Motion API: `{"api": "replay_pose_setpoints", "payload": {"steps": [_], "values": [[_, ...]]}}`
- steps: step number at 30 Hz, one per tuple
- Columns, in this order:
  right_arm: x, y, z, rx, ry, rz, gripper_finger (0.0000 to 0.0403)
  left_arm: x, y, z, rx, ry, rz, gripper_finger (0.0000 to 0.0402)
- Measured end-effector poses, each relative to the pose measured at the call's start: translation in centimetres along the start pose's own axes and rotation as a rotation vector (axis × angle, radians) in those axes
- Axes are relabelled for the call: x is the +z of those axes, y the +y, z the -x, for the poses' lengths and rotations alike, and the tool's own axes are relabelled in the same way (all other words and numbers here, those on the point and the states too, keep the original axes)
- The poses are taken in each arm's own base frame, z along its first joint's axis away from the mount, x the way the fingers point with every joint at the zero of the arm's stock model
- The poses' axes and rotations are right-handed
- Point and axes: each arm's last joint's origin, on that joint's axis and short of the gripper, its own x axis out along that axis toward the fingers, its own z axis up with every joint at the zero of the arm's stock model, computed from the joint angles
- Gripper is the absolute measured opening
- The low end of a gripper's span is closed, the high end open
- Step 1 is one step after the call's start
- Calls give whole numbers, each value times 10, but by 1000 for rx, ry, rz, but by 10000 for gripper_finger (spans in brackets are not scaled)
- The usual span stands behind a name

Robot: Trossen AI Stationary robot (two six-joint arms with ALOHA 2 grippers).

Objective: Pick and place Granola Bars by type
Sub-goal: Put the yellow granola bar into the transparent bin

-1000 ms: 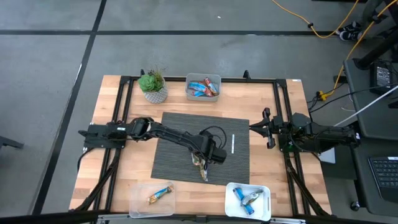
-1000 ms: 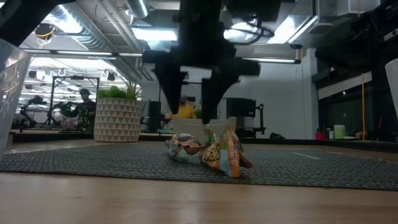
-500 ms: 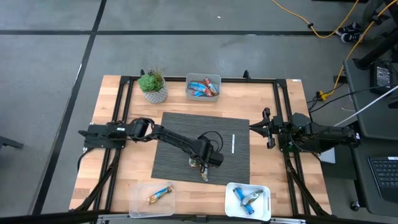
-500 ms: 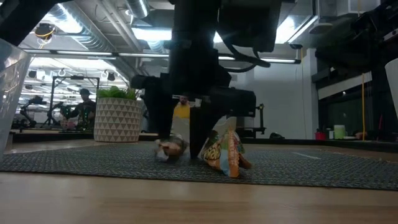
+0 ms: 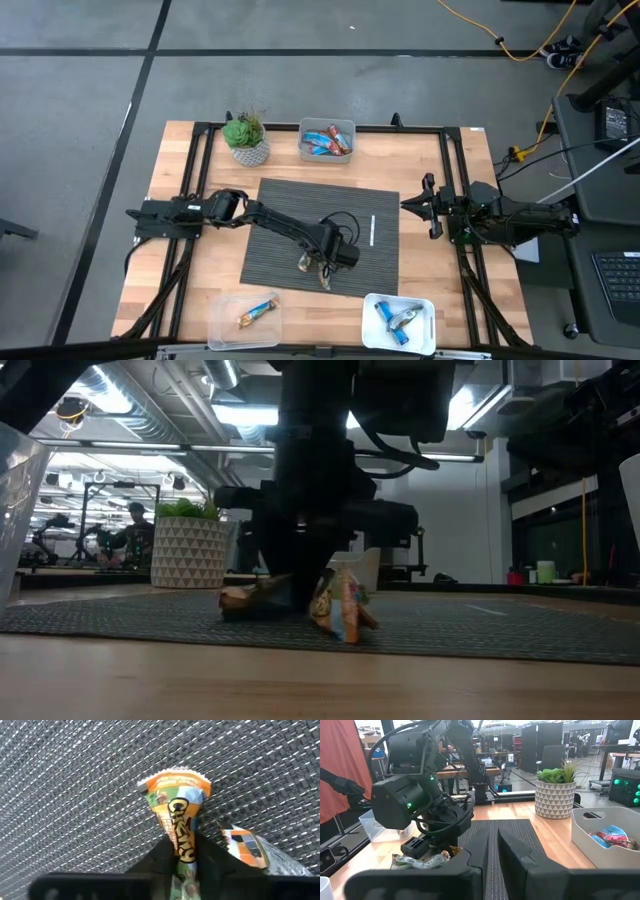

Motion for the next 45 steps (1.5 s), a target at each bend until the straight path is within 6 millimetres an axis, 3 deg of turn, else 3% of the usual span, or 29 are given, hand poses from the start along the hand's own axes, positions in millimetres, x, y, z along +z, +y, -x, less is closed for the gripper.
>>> {"api": "replay_pose_setpoints", "payload": {"steps": [5,11,23,31,37,45], "values": [[0,0,0,0,0,0,46,2,6,14,-19,-10,-22,21],[0,0,0,0,0,0,46,7,20,46,-54,-88,-4,28],[0,0,0,-1,0,0,46,20,70,136,-182,-391,71,21],[0,0,0,-1,0,0,46,22,108,201,-340,-587,-133,19],[0,0,0,-1,0,0,46,21,127,222,-365,-660,-158,21],[0,0,0,-1,0,0,46,19,132,226,-371,-661,-186,19]]}}
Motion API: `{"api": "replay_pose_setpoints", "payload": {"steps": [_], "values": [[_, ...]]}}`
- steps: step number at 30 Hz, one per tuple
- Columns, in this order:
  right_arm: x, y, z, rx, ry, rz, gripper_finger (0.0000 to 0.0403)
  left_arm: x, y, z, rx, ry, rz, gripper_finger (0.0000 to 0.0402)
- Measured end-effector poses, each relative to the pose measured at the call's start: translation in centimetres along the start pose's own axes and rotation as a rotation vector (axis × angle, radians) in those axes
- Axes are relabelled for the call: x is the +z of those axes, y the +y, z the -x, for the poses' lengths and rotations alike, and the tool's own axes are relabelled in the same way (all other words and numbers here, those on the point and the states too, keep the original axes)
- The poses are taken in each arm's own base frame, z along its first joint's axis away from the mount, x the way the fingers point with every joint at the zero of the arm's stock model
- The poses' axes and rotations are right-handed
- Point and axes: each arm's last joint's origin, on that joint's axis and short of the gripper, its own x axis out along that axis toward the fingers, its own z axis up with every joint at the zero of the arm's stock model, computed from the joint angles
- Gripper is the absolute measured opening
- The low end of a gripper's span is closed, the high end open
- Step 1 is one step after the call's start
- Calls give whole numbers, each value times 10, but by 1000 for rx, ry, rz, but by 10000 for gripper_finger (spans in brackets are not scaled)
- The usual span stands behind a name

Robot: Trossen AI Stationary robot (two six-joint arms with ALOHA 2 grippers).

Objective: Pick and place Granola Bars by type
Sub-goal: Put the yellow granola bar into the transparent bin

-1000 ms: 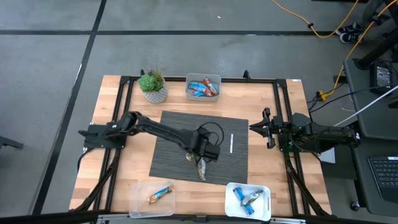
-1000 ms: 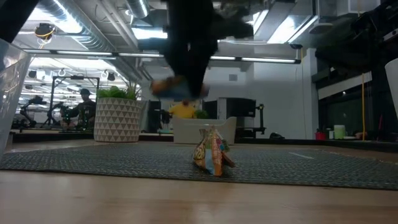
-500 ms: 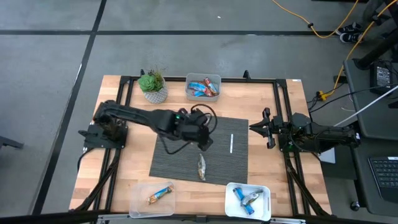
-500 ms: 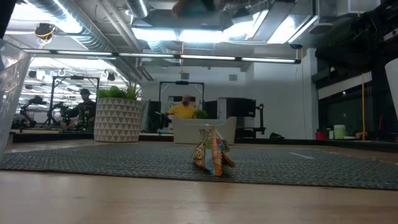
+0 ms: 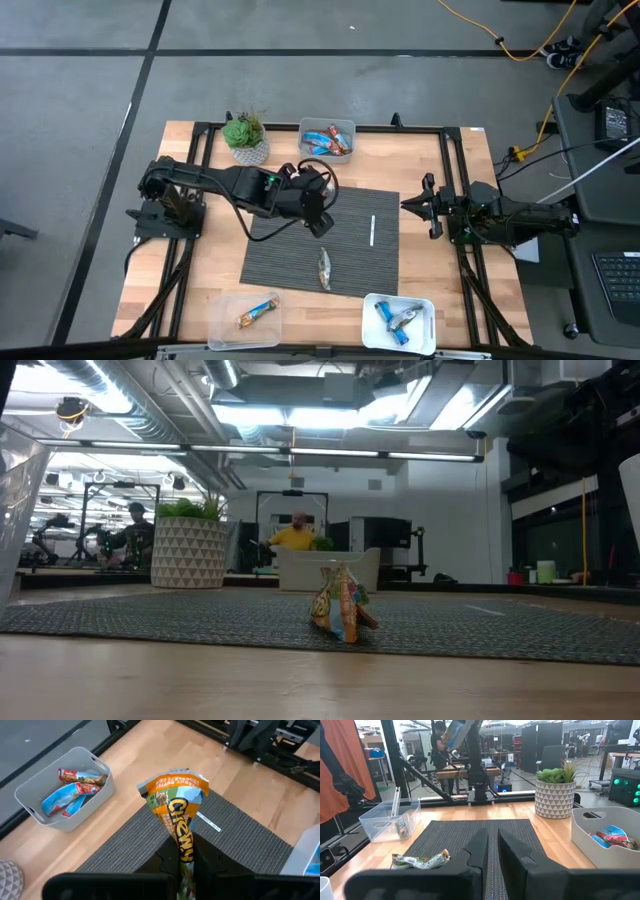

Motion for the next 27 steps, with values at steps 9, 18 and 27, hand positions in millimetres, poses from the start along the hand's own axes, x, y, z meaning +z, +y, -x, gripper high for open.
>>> {"api": "replay_pose_setpoints", "payload": {"steps": [9,18,27], "values": [[0,0,0,0,0,0,46,0,1,10,-38,1,-44,19],[0,0,0,0,0,0,46,-3,8,53,-67,-92,-73,19],[0,0,0,0,0,0,46,-19,4,86,-128,-98,-144,19]]}}
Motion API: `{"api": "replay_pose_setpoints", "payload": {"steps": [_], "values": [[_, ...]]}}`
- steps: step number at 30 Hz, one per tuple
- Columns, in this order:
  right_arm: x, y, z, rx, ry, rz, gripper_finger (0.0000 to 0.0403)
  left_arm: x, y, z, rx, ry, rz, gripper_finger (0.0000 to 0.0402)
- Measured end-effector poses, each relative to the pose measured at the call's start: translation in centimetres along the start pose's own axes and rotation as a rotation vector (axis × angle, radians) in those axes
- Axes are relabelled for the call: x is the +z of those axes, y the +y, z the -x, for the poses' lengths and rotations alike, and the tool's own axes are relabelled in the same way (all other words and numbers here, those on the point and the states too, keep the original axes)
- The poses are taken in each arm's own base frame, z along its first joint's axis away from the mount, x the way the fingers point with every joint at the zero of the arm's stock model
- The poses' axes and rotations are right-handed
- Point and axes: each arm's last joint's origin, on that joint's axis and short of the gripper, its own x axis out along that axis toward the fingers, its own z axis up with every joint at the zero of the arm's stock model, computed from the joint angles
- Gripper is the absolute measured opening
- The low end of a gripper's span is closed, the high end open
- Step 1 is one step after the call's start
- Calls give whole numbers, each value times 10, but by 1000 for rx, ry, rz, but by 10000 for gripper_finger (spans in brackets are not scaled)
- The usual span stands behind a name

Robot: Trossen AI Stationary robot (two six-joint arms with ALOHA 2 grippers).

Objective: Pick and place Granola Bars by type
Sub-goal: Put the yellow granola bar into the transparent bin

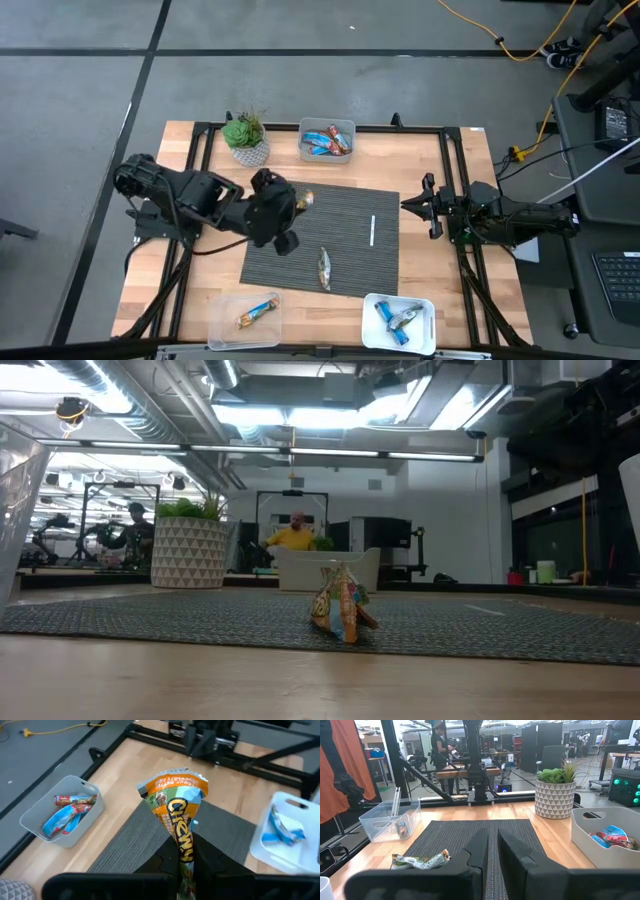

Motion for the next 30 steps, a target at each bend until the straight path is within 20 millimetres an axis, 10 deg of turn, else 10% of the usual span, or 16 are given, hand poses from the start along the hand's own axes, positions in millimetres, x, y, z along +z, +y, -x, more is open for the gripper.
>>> {"api": "replay_pose_setpoints", "payload": {"steps": [30], "values": [[0,0,0,0,0,0,46,-66,-52,70,-251,230,181,20]]}}
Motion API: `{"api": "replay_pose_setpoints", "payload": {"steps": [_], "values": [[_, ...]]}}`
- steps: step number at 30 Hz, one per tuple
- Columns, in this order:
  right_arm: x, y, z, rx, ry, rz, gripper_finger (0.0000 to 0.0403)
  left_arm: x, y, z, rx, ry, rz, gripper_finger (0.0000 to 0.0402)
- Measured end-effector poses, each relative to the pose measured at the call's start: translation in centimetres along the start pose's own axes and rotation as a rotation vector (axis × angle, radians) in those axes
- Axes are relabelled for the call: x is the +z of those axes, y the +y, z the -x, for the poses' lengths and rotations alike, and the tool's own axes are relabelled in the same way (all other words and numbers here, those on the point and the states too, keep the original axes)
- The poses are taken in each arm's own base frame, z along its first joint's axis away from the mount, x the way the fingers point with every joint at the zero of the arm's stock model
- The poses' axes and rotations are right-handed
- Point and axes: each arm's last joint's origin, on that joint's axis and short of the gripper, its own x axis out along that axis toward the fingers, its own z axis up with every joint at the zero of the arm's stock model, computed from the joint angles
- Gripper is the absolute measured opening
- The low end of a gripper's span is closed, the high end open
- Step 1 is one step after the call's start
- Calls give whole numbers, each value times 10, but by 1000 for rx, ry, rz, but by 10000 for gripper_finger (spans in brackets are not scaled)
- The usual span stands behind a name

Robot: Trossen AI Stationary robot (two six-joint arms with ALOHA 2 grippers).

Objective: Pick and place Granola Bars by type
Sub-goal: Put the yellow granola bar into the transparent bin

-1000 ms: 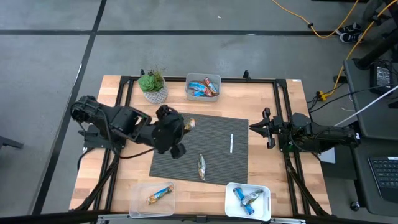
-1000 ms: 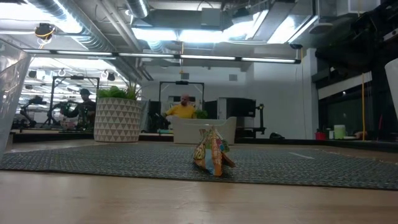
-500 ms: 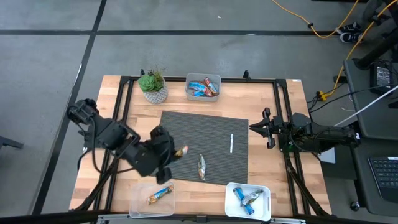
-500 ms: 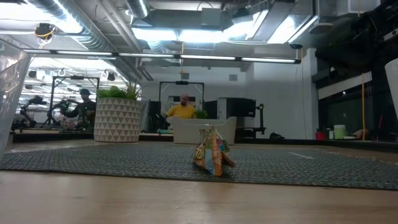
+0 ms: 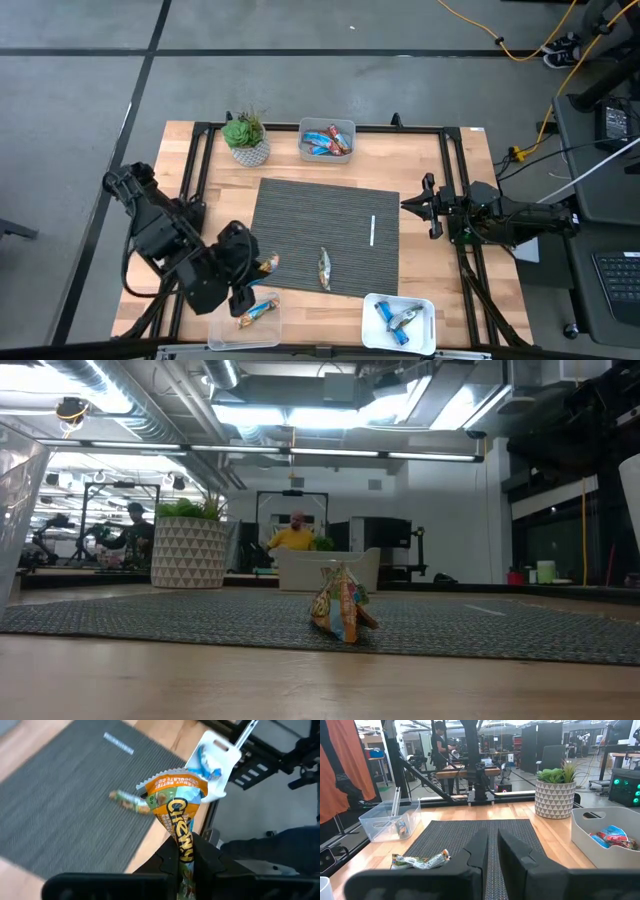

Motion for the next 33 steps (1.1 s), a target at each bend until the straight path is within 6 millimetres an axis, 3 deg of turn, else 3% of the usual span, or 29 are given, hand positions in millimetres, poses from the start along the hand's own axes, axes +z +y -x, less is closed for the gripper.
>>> {"api": "replay_pose_setpoints", "payload": {"steps": [11,17,22,33], "values": [[0,0,0,0,0,0,46,-50,-10,15,63,118,162,20],[0,0,0,0,0,0,46,-72,-20,7,115,142,222,20],[0,0,0,0,0,0,46,-88,-32,-12,167,164,205,20],[0,0,0,0,1,0,46,-138,-54,-78,354,330,131,20]]}}
